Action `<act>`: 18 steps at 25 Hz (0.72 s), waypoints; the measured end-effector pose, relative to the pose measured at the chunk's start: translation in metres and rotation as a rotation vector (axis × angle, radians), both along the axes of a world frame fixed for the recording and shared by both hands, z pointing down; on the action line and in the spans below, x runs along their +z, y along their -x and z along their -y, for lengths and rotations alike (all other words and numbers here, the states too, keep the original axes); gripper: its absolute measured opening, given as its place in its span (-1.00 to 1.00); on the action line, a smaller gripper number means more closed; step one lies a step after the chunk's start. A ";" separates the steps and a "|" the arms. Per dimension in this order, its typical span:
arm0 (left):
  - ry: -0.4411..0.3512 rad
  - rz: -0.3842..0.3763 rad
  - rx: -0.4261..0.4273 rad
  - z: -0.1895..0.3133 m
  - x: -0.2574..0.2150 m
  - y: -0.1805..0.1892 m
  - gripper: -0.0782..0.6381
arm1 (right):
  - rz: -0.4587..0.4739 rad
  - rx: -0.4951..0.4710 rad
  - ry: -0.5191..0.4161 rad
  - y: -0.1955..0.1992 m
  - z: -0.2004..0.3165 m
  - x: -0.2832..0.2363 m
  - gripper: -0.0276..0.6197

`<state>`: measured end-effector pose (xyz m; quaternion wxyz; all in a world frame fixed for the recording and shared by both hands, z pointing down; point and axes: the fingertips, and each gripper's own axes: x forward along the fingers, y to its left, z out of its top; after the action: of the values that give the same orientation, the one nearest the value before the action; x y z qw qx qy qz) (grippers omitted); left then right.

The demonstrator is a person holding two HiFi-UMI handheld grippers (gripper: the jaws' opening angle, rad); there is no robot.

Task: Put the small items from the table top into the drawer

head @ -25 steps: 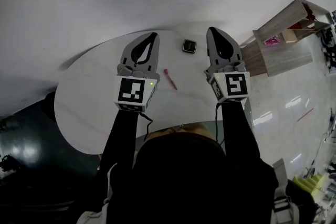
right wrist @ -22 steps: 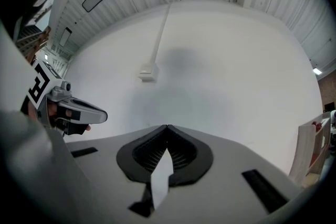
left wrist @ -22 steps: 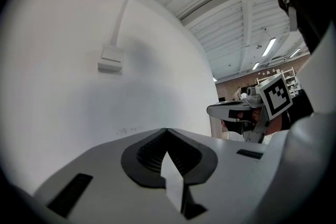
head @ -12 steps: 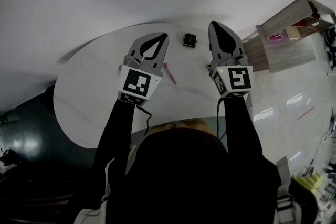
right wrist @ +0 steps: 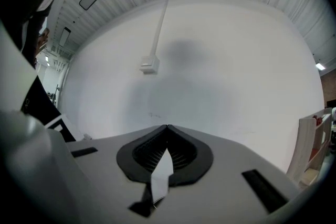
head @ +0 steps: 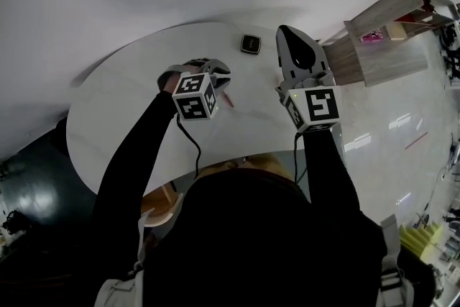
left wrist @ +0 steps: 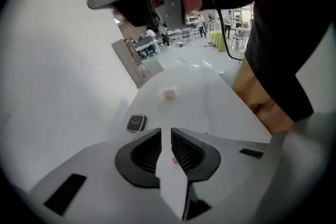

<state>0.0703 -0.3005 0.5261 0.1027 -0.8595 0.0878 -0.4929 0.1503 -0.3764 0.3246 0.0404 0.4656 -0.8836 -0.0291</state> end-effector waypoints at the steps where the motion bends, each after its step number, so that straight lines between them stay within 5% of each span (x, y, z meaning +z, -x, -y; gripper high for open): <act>1: 0.023 0.044 0.031 -0.005 0.015 0.002 -0.59 | 0.004 0.002 0.003 -0.001 -0.002 0.000 -0.83; 7: 0.112 0.275 0.248 -0.033 0.083 0.012 -0.40 | -0.001 0.007 0.016 -0.001 -0.007 -0.003 -0.83; 14: 0.135 0.417 0.449 -0.050 0.124 0.010 -0.37 | -0.048 -0.021 0.026 0.001 -0.018 0.001 -0.83; 18: 0.193 0.449 0.477 -0.051 0.128 0.009 -0.38 | -0.017 0.012 0.034 -0.009 -0.017 -0.004 -0.83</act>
<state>0.0615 -0.2497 0.6544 0.1498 -0.7316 -0.1877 -0.6380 0.1597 -0.3594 0.3208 0.0560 0.4697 -0.8809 -0.0177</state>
